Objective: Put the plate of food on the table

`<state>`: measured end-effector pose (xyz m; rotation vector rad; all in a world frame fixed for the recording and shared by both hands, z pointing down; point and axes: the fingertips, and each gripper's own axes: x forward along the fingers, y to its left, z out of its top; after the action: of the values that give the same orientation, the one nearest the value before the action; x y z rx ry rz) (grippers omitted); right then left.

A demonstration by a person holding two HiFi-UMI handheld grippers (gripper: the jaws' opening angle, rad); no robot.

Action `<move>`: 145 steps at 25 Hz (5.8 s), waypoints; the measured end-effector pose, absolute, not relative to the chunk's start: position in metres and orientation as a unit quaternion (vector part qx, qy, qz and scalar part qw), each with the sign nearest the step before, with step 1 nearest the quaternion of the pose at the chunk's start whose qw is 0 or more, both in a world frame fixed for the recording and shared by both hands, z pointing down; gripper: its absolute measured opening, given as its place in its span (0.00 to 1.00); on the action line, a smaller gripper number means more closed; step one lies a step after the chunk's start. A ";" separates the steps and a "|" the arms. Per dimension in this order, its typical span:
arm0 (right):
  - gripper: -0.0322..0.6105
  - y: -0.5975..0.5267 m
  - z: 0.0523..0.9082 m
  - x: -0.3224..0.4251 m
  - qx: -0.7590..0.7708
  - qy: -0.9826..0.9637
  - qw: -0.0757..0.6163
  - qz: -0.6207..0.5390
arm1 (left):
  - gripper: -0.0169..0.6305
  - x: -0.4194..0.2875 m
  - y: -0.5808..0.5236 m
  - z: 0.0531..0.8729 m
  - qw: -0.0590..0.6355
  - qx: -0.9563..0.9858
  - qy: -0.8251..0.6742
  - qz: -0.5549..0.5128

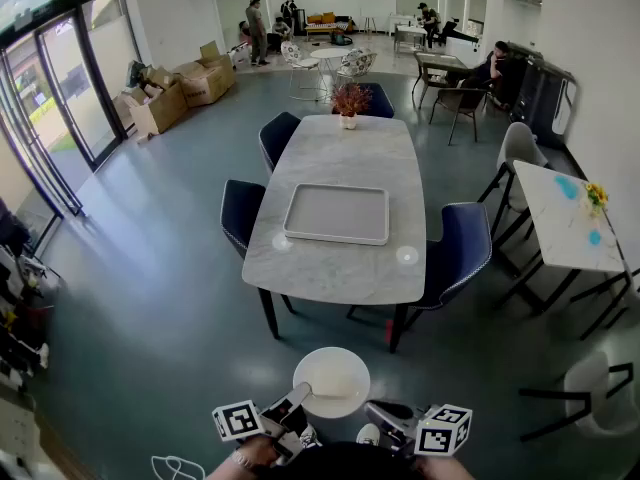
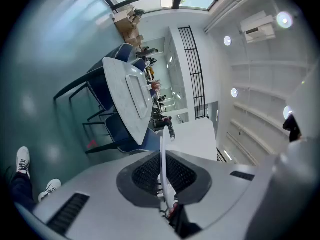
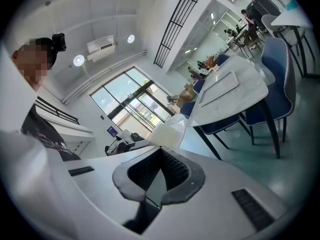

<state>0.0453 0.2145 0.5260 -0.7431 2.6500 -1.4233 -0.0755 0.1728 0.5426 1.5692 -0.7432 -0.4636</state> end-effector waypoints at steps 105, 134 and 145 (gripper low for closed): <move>0.07 -0.079 0.539 0.111 -0.261 0.807 0.104 -0.519 | 0.06 -0.092 -0.138 0.589 0.631 0.618 -0.411 -0.227; 0.07 -0.169 0.556 0.093 -0.438 0.723 0.146 -0.513 | 0.06 -0.092 -0.405 0.689 0.680 0.595 -0.411 -0.118; 0.07 -0.161 0.563 0.097 -0.475 0.686 0.174 -0.522 | 0.06 -0.088 -0.444 0.721 0.682 0.580 -0.437 -0.083</move>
<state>0.0965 -0.1614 0.5625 -1.3466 1.9452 -1.4806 -0.0876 -0.4440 0.7213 1.3011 -0.9800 -0.1854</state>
